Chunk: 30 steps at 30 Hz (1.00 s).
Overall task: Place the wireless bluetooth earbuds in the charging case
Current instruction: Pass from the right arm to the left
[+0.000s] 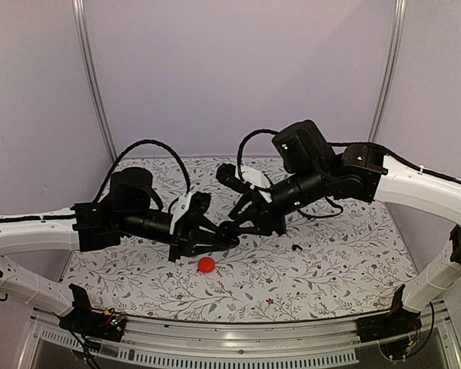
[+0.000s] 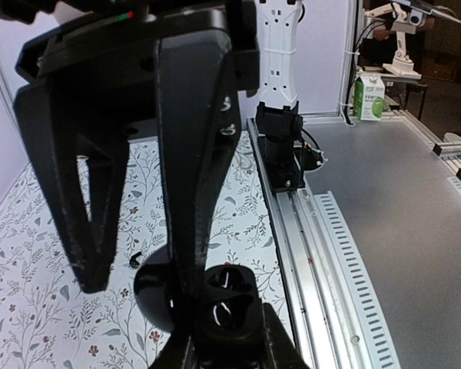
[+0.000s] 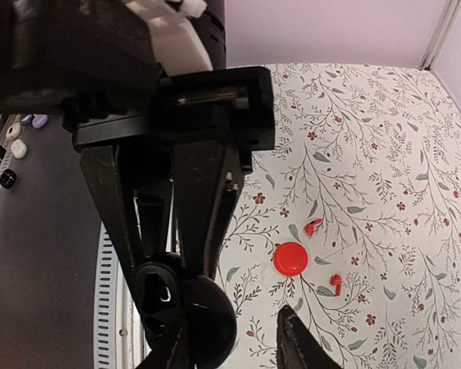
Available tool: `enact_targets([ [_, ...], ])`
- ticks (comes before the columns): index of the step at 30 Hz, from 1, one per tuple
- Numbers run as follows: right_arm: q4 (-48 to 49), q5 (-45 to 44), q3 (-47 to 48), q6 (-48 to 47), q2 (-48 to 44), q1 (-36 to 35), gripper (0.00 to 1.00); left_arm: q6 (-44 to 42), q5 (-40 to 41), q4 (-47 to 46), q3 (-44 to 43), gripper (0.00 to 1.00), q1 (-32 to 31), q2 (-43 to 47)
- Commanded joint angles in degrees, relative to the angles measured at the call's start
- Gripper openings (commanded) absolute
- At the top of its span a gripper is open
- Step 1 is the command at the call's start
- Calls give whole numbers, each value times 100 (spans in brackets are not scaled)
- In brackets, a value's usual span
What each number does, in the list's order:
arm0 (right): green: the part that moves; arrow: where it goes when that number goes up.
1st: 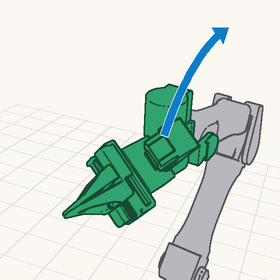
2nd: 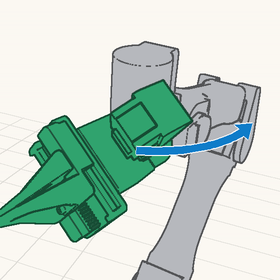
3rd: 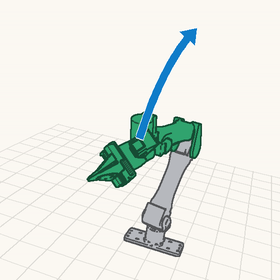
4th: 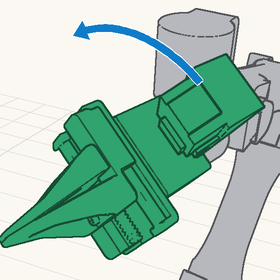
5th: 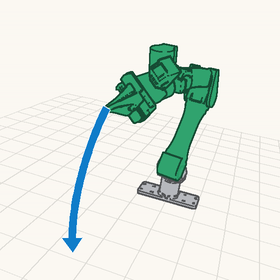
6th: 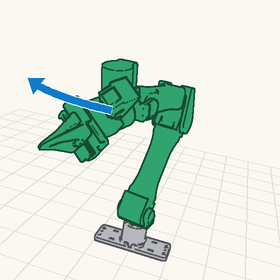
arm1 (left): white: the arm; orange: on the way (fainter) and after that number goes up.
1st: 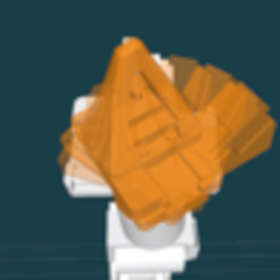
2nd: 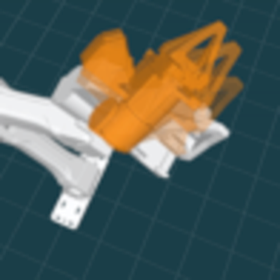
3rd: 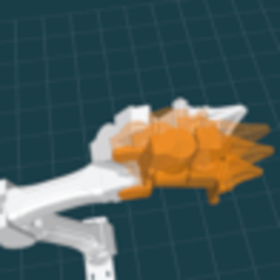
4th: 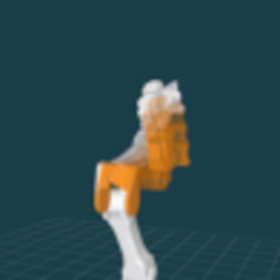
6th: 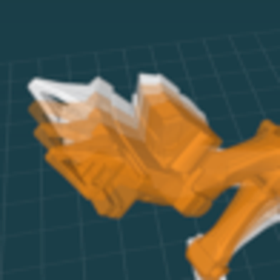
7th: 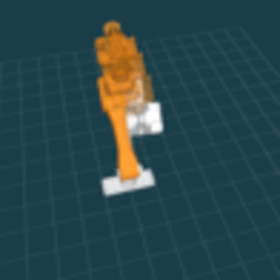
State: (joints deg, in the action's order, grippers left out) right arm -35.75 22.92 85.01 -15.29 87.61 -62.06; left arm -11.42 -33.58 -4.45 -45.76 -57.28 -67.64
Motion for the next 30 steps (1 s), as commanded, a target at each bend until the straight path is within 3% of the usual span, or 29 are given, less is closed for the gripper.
enact_targets([
  [1,152,-138,140,95,-87,-21,44,160,40,-433,124,5,-2,67],
  [8,706,290,-78,405,-598,405,59,496,46,-955,423,3,118,124],
  [15,1059,482,-668,643,-1231,1015,68,860,303,-1731,862,3,207,197],
  [22,775,484,-1539,1125,-1416,2140,67,1111,464,-2217,1176,2,263,276],
  [30,-202,-240,-1919,825,-845,2304,61,1130,507,-2229,1341,2,317,410],
])
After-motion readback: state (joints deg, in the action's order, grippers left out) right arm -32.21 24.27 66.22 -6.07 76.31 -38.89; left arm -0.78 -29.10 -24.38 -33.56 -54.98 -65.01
